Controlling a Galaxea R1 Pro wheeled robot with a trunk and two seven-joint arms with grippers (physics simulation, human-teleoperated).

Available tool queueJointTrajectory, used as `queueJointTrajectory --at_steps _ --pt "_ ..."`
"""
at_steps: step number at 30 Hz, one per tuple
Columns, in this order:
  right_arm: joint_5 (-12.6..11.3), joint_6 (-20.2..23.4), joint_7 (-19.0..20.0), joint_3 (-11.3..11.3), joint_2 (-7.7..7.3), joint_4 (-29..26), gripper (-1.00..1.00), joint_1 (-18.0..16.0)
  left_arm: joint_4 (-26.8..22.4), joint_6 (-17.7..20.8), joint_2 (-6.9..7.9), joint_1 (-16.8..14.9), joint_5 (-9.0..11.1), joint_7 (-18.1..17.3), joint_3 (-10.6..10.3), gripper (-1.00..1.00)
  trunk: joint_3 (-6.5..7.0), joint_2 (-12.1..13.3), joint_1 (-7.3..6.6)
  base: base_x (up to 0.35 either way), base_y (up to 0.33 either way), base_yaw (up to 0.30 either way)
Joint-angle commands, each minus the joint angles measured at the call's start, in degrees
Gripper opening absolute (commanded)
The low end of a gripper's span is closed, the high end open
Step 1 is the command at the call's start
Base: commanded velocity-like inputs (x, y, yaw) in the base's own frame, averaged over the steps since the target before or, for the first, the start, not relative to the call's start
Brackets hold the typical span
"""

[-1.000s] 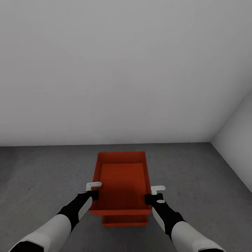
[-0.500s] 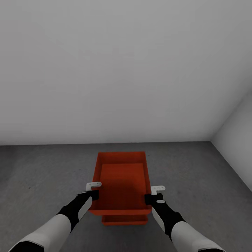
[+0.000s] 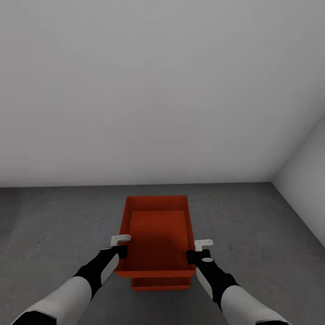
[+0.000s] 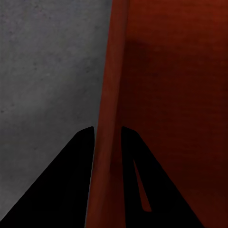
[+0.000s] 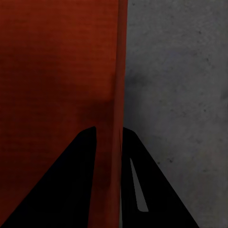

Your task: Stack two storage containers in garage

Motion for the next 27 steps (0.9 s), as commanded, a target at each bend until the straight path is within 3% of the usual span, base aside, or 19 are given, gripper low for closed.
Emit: queueJointTrajectory --at_steps 1,27 --pt "-0.4 0.4 0.3 0.5 0.02 -0.1 -1.0 0.0 -0.2 0.5 0.03 -0.1 -1.4 1.5 3.8 -1.0 -0.05 0.0 0.0 0.0 0.0 0.0" --pt "-0.4 0.3 0.4 0.6 0.07 -0.1 -1.0 0.0 -0.2 0.5 -0.08 -0.1 -1.3 1.5 3.8 -1.0 -0.05 0.0 0.0 -0.029 0.003 0.0"
